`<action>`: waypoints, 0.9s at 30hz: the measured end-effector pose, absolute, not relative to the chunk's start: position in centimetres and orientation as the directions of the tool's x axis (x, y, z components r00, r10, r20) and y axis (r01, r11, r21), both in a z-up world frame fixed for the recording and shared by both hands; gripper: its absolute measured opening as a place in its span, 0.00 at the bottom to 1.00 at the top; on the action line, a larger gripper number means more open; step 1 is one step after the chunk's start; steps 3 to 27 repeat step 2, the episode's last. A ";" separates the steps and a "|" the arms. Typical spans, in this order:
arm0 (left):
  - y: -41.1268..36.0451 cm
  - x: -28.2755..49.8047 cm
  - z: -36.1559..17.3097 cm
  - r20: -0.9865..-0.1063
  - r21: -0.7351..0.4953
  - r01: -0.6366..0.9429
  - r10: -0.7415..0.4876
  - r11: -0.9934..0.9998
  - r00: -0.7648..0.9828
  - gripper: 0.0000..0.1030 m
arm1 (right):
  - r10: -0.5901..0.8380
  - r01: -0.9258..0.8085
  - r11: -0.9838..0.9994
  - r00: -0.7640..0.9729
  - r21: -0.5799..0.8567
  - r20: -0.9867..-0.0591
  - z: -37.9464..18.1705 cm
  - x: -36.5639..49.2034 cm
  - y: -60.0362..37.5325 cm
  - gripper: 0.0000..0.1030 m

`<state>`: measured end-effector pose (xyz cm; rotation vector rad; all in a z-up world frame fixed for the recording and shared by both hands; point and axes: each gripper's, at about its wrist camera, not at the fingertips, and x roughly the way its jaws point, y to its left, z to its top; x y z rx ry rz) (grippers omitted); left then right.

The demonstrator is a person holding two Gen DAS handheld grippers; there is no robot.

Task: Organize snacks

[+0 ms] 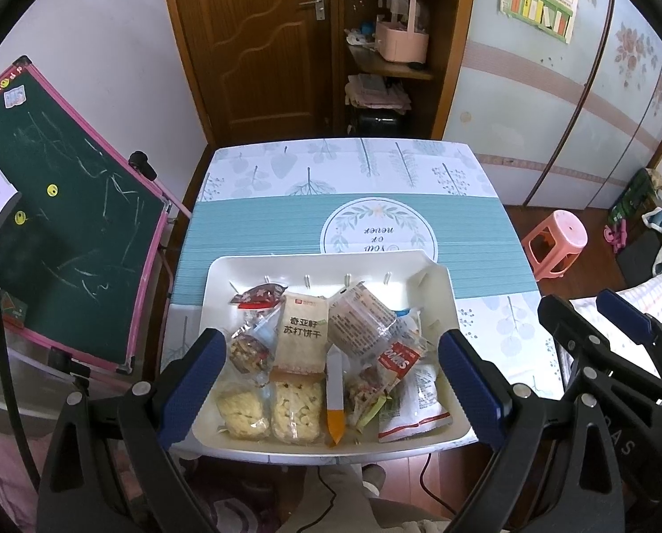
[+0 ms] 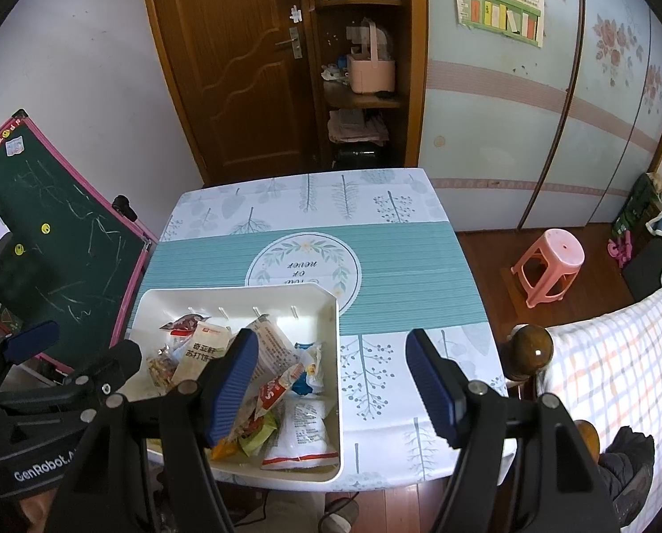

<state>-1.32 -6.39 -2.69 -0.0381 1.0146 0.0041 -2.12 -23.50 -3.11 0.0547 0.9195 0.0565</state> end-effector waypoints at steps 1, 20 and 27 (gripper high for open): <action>-6.5 -1.2 -2.7 -0.850 -0.030 -0.020 -0.015 0.999 0.527 0.93 | 0.072 -0.025 0.997 0.604 0.071 -0.793 -3.1 -2.0 -23.4 0.68; -6.5 -1.2 -2.7 -0.850 -0.030 -0.019 -0.016 0.999 0.526 0.93 | 0.071 -0.024 0.997 0.604 0.071 -0.794 -3.1 -2.1 -23.5 0.68; -6.5 -1.2 -2.7 -0.850 -0.030 -0.019 -0.016 0.999 0.526 0.93 | 0.071 -0.024 0.997 0.604 0.071 -0.794 -3.1 -2.1 -23.5 0.68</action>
